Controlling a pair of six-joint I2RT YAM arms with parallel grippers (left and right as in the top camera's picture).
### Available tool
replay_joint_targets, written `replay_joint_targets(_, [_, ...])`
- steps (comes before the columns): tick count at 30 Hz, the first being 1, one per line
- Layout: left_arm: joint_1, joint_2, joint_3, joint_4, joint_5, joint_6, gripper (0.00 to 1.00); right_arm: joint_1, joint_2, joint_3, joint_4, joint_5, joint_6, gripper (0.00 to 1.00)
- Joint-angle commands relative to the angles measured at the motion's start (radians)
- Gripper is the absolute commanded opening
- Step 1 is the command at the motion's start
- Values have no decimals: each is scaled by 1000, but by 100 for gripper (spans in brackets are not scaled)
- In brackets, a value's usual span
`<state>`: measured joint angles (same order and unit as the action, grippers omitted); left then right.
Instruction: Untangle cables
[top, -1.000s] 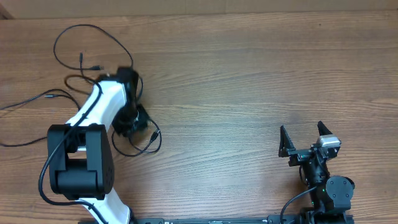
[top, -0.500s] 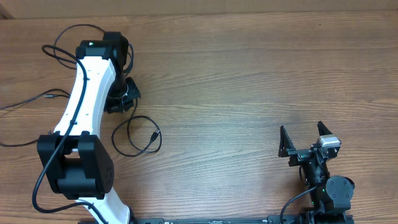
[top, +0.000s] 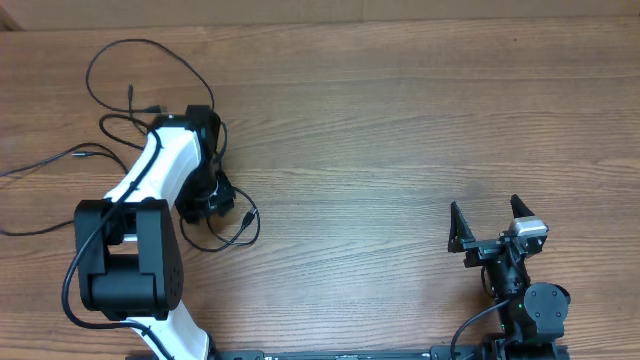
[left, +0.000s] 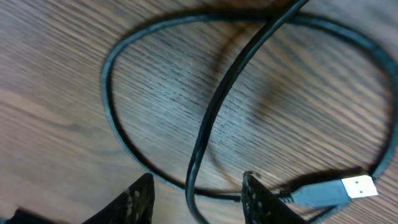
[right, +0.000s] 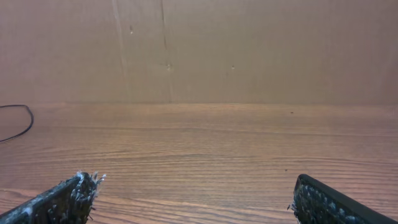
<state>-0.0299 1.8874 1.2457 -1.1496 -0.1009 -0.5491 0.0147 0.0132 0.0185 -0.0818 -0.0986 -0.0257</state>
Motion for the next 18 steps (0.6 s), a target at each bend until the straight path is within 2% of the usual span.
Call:
replay_joint_targets(1, [12, -4, -5, 26, 15, 38, 47, -2, -2, -10, 5, 5, -6, 100])
replay_joint_targets(2, [12, -4, 29, 23, 17, 37, 55, -2, -2, -10, 5, 5, -6, 100])
replay_joint_targets(5, [12, -4, 133, -11, 35, 37, 59, -2, -2, -10, 5, 5, -6, 100])
replay_joint_targets(6, [12, -4, 167, -23, 35, 37, 65, -2, -2, -10, 5, 5, -6, 100])
replay_joint_targets(9, [17, -4, 317, -68, 23, 37, 74, -2, -2, -10, 5, 5, -6, 100])
replay_joint_targets(12, [32, -4, 432, -77, 0, 38, 89, -2, -2, -10, 5, 5, -6, 100])
replay_joint_targets(18, [102, 2, 487, -33, -166, 40, 98, -2, -2, -10, 5, 5, -6, 100])
